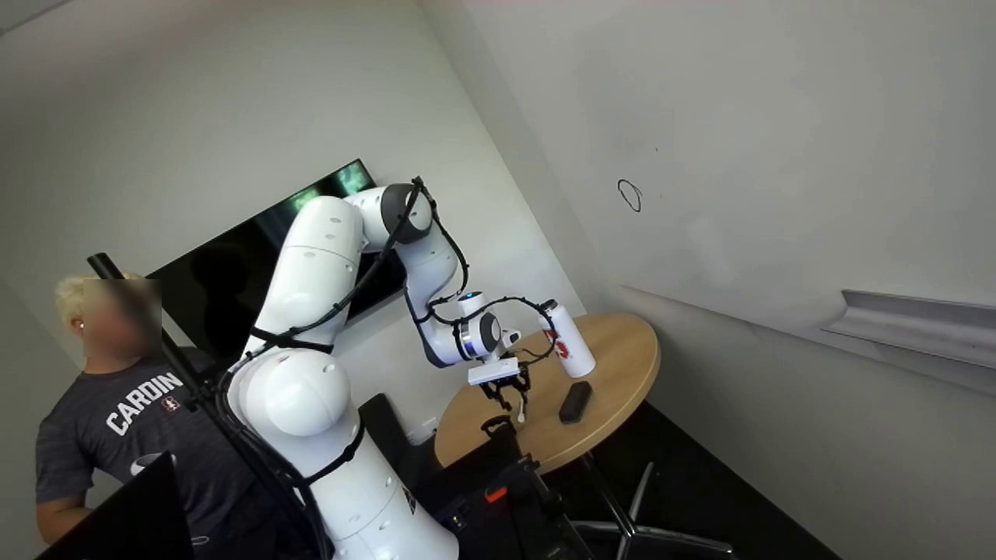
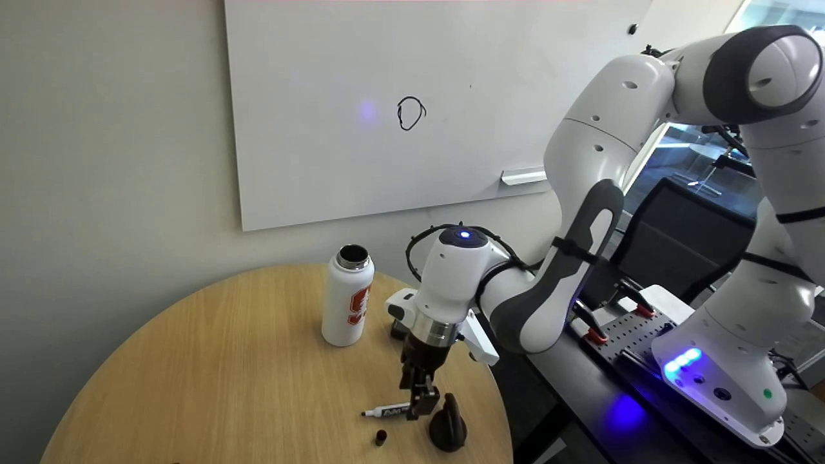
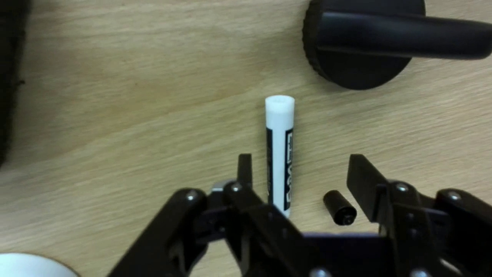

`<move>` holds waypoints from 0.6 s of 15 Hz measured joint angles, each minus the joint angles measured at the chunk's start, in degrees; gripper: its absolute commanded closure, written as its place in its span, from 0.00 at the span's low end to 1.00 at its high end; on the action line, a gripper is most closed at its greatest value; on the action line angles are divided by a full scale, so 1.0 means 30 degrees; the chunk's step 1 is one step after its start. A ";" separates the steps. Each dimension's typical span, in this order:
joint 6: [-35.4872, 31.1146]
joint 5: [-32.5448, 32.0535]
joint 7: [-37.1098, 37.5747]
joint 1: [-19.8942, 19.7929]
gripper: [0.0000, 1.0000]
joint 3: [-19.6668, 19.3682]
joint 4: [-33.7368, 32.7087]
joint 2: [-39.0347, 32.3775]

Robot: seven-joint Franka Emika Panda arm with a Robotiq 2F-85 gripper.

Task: Pick up the black marker from the table and use it to write on the whiteboard

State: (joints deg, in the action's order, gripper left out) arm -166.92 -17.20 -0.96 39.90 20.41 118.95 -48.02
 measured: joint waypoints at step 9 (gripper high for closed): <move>-0.0007 0.0155 0.2342 0.2708 0.00 -0.2353 0.3425 0.5701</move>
State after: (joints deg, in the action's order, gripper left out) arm -166.94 -16.74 6.07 48.03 13.35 129.23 -30.92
